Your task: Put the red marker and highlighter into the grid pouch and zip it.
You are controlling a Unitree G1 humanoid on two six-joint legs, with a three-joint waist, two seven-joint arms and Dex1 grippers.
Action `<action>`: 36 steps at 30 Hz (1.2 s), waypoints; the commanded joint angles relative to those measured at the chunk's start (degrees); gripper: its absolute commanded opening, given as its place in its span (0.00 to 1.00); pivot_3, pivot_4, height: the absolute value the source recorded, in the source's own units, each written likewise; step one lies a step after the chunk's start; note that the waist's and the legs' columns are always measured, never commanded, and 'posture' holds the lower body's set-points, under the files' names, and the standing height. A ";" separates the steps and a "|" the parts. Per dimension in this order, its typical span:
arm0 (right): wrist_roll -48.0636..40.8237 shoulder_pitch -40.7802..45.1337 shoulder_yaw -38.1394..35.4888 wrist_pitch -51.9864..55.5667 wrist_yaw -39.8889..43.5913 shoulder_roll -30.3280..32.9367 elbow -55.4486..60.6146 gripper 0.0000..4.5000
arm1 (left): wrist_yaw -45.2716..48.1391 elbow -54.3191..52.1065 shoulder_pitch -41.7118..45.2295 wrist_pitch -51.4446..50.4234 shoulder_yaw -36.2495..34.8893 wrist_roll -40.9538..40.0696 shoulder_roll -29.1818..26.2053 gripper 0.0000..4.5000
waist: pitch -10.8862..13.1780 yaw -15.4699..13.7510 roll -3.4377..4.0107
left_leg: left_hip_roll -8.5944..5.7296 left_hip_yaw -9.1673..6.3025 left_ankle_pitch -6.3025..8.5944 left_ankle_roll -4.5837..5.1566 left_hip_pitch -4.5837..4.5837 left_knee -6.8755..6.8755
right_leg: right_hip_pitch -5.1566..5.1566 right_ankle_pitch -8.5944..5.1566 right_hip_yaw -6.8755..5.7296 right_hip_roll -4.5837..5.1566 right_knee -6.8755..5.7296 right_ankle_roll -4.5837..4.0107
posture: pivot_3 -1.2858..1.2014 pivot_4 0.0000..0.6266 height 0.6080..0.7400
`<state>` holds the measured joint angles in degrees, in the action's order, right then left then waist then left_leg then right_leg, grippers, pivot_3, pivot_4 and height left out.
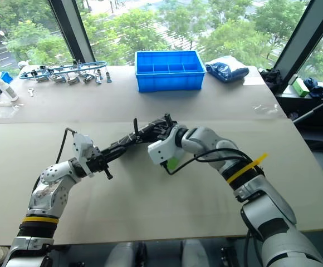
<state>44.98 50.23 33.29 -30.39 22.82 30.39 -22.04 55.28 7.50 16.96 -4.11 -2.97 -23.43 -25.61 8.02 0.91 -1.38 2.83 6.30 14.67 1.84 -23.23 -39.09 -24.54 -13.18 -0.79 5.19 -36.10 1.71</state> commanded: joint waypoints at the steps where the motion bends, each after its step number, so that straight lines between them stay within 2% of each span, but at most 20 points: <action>1: 1.02 -0.72 1.51 -6.57 -2.20 1.19 -1.20 0.10 | -0.12 -1.35 1.59 0.37 -0.81 -0.75 0.18 0.00 | 0.00 0.03 0.00 | 0.00 0.00 0.00 -0.01 0.00 0.00 | 0.00 0.00 0.00 0.00 0.00 0.00 | 0.52 0.24 1.00; 7: -4.33 -1.33 -2.19 -2.63 0.47 -1.36 -2.33 0.10 | -0.28 -1.50 1.42 0.50 -0.83 -0.75 0.44 0.00 | 0.00 0.10 0.00 | 0.02 0.00 -0.01 -0.01 0.03 0.00 | 0.01 0.00 0.02 -0.02 -0.02 0.00 | 0.52 0.24 1.00; 9: -7.34 -1.85 -3.63 -0.94 2.84 -1.97 -1.67 0.32 | -0.33 -1.52 1.36 0.50 -0.81 -0.72 0.44 0.00 | 0.00 0.08 0.00 | 0.02 0.00 -0.01 -0.01 0.03 0.00 | 0.01 0.00 0.03 -0.02 -0.02 0.00 | 0.52 0.24 1.00; 14: -15.66 -0.91 -8.35 3.78 10.88 -0.69 0.86 0.68 | -0.63 -1.41 1.46 0.52 -0.70 -0.61 0.40 0.00 | 0.00 -0.07 0.00 | 0.02 -0.01 0.03 0.06 0.02 -0.01 | 0.03 0.00 0.02 0.00 -0.02 0.00 | 0.52 0.24 1.00; 19: -27.26 -1.42 -13.43 5.90 17.83 0.66 7.07 0.68 | -0.68 -1.04 1.53 0.76 -0.70 -0.40 0.31 0.00 | 0.00 -0.16 0.00 | 0.01 -0.03 0.10 0.18 0.03 -0.01 | 0.07 0.01 -0.01 0.02 0.01 0.01 | 0.52 0.24 1.00; 24: -30.59 -1.11 -17.27 6.56 16.02 -0.86 10.71 0.68 | -0.48 -0.78 1.24 0.89 -0.54 0.06 0.22 0.00 | 0.00 0.08 0.00 | 0.05 -0.04 0.18 0.30 0.07 0.01 | 0.07 0.01 0.01 -0.02 -0.02 0.00 | 0.52 0.24 1.00; 27: -45.93 -7.00 -20.04 22.90 28.40 1.92 21.59 0.68 | -0.46 -0.84 1.40 0.88 -0.45 0.23 0.29 0.00 | 0.00 -0.27 0.00 | 0.05 -0.04 0.17 0.30 0.06 0.01 | 0.08 0.01 -0.01 -0.02 -0.01 0.00 | 0.52 0.24 1.00; 29: -57.23 -10.10 -23.53 37.62 33.26 4.82 28.66 0.68 | -0.52 -1.07 1.41 0.79 -0.59 0.21 0.25 0.00 | 0.00 -0.96 0.00 | 0.02 -0.09 0.18 0.31 0.06 -0.01 | 0.18 0.01 -0.08 0.03 -0.02 0.01 | 0.52 0.24 1.00; 31: -65.79 -13.39 -26.45 48.04 37.59 9.20 34.05 0.68 | -0.54 -1.31 1.27 0.73 -0.84 0.11 0.11 0.00 | 0.00 -1.28 0.00 | 0.02 -0.13 0.24 0.41 0.00 -0.07 | 0.22 0.08 -0.06 0.08 -0.02 0.11 | 0.52 0.24 1.00; 33: -69.74 -16.84 -27.78 52.77 41.64 13.77 37.16 0.68 | -0.51 -1.40 1.14 0.73 -1.05 0.06 0.00 0.00 | 0.00 -1.53 0.00 | 0.01 -0.17 0.33 0.57 -0.02 -0.12 | 0.23 0.12 -0.04 0.16 0.08 0.17 | 0.52 0.24 1.00; 36: -71.92 -22.10 -27.75 53.88 47.42 18.86 39.43 0.68 | -0.46 -1.36 1.00 0.79 -1.41 0.04 -0.23 0.00 | -0.01 -1.61 -0.01 | -0.02 -0.22 0.41 0.69 0.06 -0.13 | 0.31 0.11 -0.07 0.13 0.26 0.17 | 0.52 0.24 1.00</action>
<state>-24.60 29.18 6.43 22.54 67.12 48.33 15.00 54.68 7.60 17.57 -3.94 -3.56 -22.72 -25.50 8.02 -0.71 -1.39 2.82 6.09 15.09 2.54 -23.16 -39.22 -24.24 -13.07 -0.86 5.28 -35.81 1.87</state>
